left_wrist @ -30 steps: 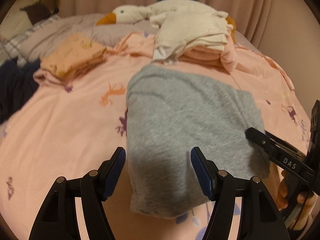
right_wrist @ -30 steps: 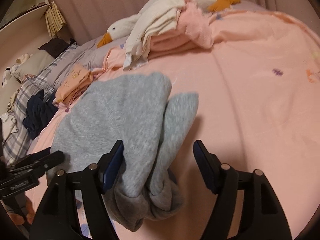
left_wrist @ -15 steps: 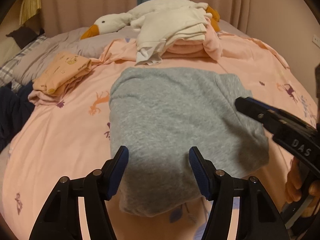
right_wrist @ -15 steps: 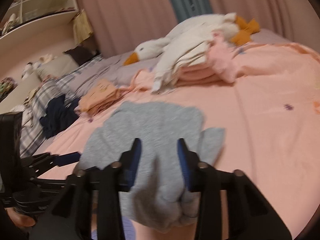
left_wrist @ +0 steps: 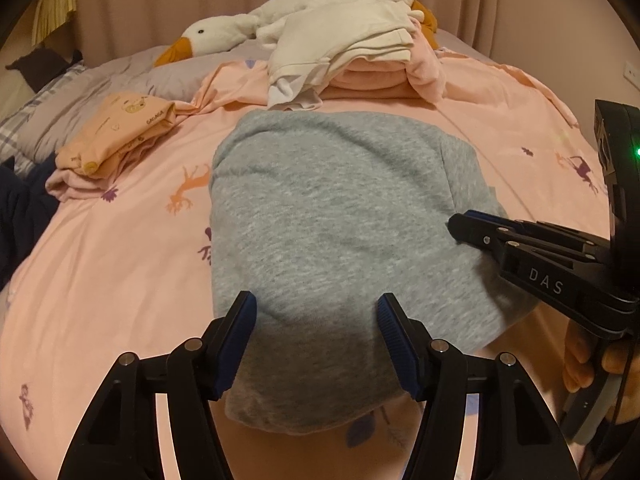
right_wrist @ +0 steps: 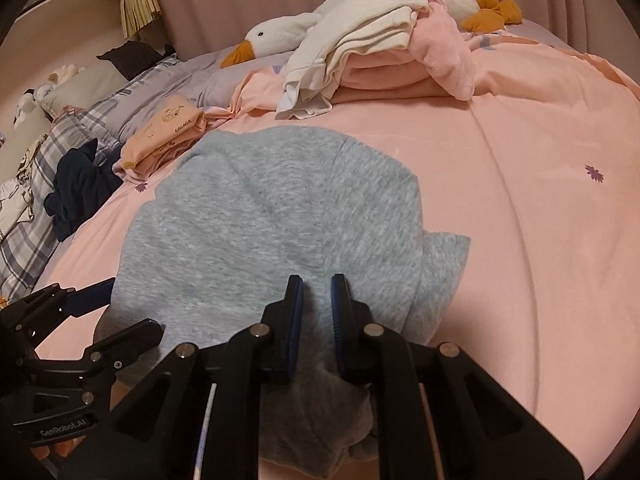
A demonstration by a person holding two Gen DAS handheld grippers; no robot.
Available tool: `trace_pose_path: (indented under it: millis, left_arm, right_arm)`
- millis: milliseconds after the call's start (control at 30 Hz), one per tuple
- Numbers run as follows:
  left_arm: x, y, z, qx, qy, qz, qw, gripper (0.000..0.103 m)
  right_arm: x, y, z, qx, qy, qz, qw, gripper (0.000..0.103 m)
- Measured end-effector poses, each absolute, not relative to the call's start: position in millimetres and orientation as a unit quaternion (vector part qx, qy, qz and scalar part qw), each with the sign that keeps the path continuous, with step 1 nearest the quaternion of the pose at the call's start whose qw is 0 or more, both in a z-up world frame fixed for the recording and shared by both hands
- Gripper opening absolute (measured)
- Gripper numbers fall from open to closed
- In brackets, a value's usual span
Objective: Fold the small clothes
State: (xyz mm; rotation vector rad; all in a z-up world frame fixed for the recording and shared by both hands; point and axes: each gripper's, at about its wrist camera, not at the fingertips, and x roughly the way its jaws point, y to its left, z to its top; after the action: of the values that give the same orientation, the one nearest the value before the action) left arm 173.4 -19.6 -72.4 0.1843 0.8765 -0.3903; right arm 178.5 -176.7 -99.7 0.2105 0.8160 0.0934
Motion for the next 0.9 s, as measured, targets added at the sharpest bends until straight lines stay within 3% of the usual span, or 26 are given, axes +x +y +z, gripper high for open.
trace_pose_path:
  millis: [167, 367, 900]
  left_arm:
    - [173.7, -15.2, -71.4, 0.077, 0.426, -0.187, 0.882, 0.063]
    - [172.2, -4.9, -70.4, 0.048, 0.437, -0.182, 0.879, 0.063]
    - [170.8, 8.4, -79.8, 0.018, 0.452, -0.186, 0.872, 0.063]
  right_arm:
    - [176.4, -177.4, -99.1, 0.106, 0.393, 0.045, 0.912, 0.013]
    - [163.6, -170.0, -86.2, 0.091, 0.377, 0.043, 0.921, 0.02]
    - [140.8, -157.0, -87.5, 0.059, 0.387, 0.027, 0.92, 0.019]
